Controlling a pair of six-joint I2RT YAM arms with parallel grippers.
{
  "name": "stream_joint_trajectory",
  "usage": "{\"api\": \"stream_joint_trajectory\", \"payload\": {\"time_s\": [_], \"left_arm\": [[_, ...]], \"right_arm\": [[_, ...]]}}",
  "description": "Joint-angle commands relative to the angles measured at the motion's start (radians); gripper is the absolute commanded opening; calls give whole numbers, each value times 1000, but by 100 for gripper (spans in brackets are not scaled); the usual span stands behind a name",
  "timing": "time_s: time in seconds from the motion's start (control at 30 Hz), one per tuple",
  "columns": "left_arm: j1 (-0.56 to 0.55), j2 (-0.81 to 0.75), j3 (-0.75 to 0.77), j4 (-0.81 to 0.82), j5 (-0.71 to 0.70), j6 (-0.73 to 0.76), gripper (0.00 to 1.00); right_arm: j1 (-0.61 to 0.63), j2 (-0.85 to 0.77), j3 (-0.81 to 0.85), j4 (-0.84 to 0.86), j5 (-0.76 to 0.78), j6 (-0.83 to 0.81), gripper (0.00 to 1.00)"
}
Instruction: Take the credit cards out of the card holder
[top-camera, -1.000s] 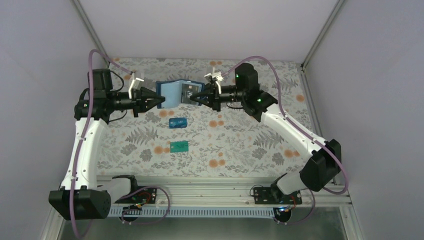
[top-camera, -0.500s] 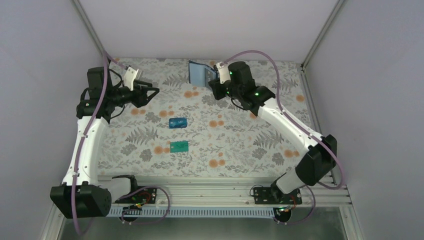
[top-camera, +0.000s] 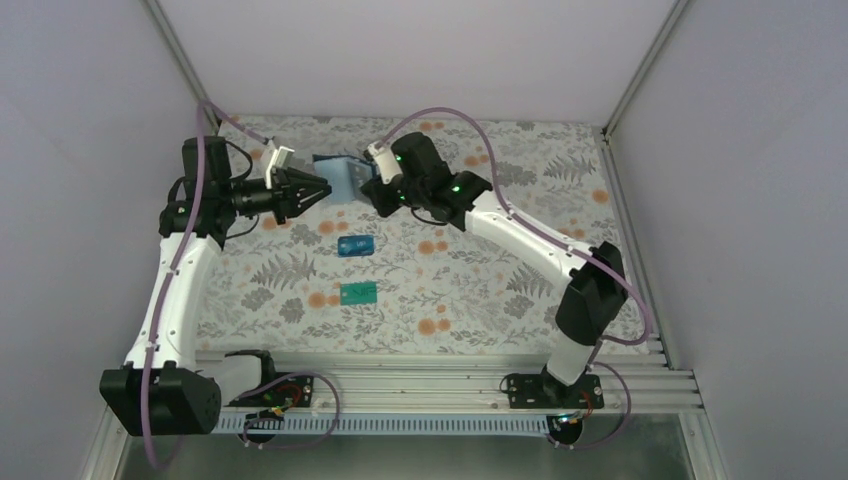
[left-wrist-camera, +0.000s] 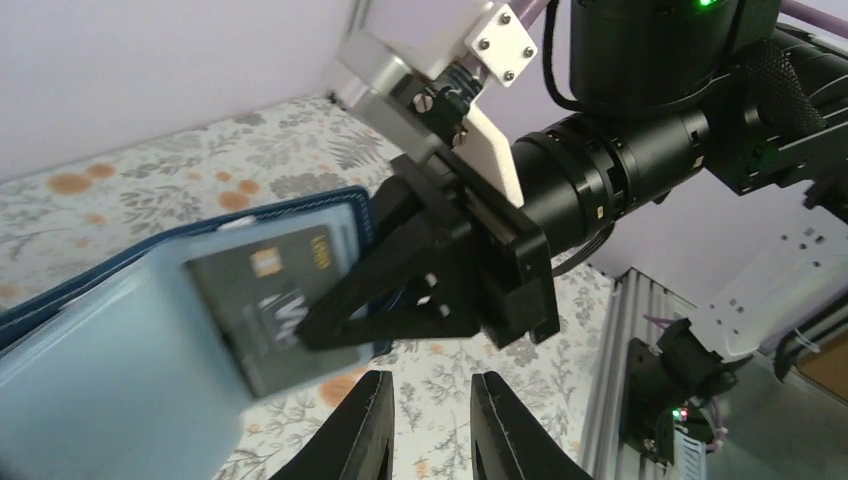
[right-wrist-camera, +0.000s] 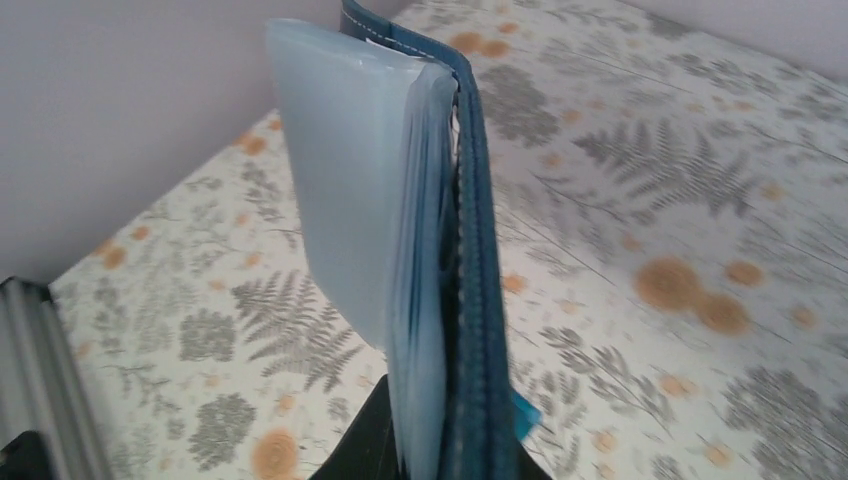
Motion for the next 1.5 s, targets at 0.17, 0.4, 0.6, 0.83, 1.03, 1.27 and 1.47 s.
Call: {"api": "stream_joint_trajectory", "payload": {"time_s": [0.17,0.4,0.6,0.83,1.03,1.27,1.47], "left_arm": [[-17,-4,-20,17,-63,-6,21],[-17,-3,-16,23,-75,-10,20],[-17,-7,-14,18,1,-6,19],[-14,-15,2,2,12,10,19],[-14,-17,-3,0,11,13,19],[-16,-16,-5,-10,65,29,13],[-29,-18,9,-32,127,57,8]], "right_arm": [[52,-36,14,148,-257,-50,4],[46,-102,-37,209,-364,-70,4],[41,-129,-57,255,-447,-70,4],[9,-175,-95,282,-544,-85,4],[8,-207,-114,281,-613,-126,4],[8,-193,-108,306,-643,-113,4],[11,-138,-69,318,-635,-96,4]]}}
